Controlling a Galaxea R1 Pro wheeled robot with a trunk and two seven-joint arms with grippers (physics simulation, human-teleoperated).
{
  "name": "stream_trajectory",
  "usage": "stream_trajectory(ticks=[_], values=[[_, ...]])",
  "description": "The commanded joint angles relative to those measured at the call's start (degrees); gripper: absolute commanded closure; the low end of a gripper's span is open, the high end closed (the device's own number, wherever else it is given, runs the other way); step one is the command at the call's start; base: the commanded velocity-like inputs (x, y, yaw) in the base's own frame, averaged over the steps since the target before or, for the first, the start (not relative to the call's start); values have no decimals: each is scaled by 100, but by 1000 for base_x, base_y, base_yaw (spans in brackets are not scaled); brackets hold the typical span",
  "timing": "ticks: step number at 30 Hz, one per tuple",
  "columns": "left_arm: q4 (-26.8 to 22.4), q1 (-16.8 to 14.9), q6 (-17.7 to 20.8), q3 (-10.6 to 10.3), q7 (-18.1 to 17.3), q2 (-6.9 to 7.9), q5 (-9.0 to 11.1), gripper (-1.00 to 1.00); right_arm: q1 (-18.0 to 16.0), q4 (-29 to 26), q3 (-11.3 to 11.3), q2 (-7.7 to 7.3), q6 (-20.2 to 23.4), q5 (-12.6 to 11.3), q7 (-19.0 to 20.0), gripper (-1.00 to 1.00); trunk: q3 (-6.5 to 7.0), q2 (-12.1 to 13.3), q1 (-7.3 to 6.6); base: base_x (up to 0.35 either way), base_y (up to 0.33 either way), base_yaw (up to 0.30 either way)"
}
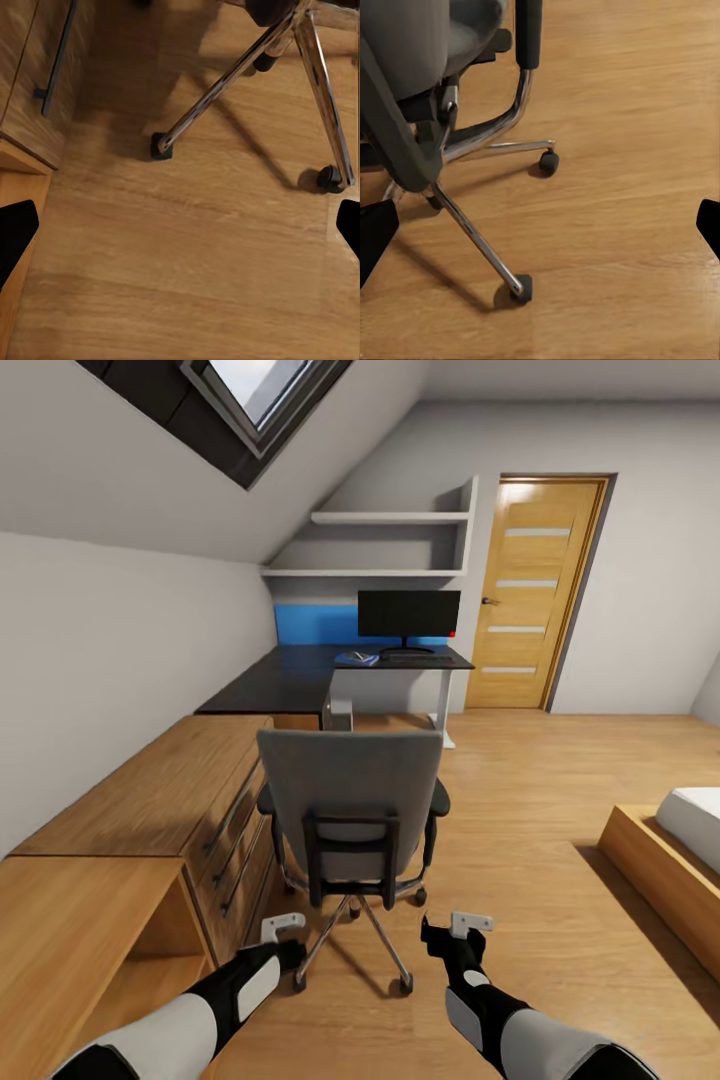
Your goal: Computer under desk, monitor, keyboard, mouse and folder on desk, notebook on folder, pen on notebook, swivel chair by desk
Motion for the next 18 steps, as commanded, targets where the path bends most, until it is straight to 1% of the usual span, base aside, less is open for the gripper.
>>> stream_trajectory(ticks=[1, 2, 3, 5, 7, 11, 13, 14, 16, 18], values=[[-7, -3, -111, -47, 43, 0, 48, -100, -5, 66, 50, 67, -17, -27, -26, -100, -24, -44, 22, 0, 0, 0], [46, -4, -316, -53, 45, -13, 55, -100, -5, 182, 53, 238, -22, 98, -23, -100, -42, -84, 44, 0, 0, 0], [53, -4, -331, -55, 45, -14, 56, -100, -5, 196, 53, 254, -22, 136, -24, -100, -60, -125, 66, 0, 0, 0], [74, -4, -378, -65, 45, -24, 57, -100, -5, 244, 53, 295, -27, 313, -24, -100, -96, -205, 110, 0, 0, 0], [83, -4, -391, -67, 46, -62, 58, -100, -5, 260, 53, 307, -35, 380, -23, -100, -132, -285, 154, 0, 0, 0], [118, -4, -397, -72, 42, -117, 53, -100, -5, 267, 53, 313, -43, 412, -20, -100, -204, -445, 242, 0, 0, 0], [187, -4, -399, -91, 40, -174, 47, -100, -5, 269, 53, 314, -46, 422, -18, -100, -239, -526, 285, 0, 0, 0], [230, -4, -399, -118, 39, -226, 44, -100, -1, 269, 53, 314, -47, 427, -18, -100, -257, -566, 307, 0, 0, 0], [267, -4, -400, -164, 38, -269, 43, -100, 1, 270, 53, 315, -48, 430, -17, -100, -293, -646, 351, 0, 0, 0], [301, -4, -400, -290, 37, -307, 42, -100, 2, 270, 53, 315, -55, 433, -17, -100, -329, -726, 395, 0, 0, 0]])
